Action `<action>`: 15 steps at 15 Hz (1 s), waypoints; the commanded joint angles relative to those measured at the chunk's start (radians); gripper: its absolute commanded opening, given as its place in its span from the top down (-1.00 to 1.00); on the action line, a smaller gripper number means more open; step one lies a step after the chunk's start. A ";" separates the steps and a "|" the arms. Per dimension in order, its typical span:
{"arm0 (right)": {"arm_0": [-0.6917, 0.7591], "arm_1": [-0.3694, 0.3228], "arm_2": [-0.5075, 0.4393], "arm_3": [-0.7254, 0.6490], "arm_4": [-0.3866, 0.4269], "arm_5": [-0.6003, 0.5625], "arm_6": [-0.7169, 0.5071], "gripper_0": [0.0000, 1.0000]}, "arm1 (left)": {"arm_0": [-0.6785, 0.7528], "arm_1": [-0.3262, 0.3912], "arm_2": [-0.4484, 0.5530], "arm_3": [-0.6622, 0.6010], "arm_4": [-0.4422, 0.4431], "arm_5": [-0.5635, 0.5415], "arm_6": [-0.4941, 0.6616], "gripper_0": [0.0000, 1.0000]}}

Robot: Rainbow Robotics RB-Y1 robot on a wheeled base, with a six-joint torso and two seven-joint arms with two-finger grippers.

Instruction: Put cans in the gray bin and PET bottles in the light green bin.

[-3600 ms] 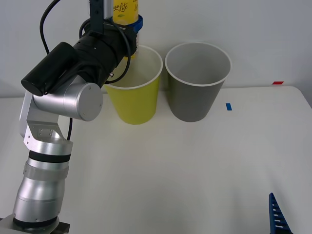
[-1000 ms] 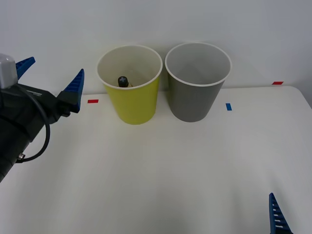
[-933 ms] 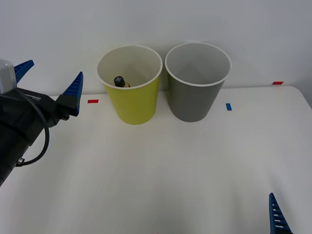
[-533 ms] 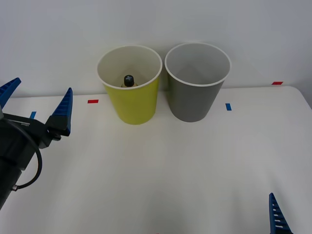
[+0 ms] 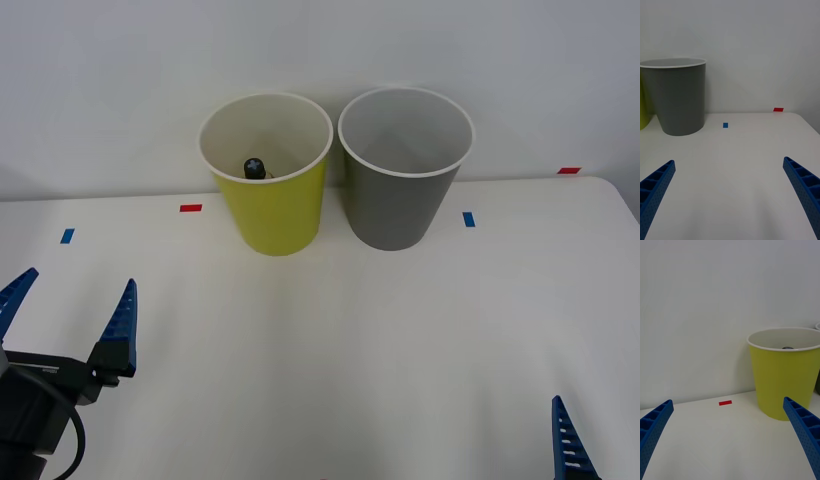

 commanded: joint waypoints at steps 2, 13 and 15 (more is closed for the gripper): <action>0.000 0.000 0.000 0.000 0.000 0.000 0.000 -1.00 | 0.084 0.003 -0.015 0.004 -0.021 -0.076 0.017 -1.00; 0.000 0.000 0.000 0.000 0.000 0.000 0.000 -1.00 | 0.297 -0.006 -0.075 0.167 -0.294 -0.419 0.284 -1.00; 0.000 0.000 0.000 0.000 0.000 0.000 0.000 -1.00 | 0.333 -0.008 -0.081 0.182 -0.309 -0.436 0.277 -1.00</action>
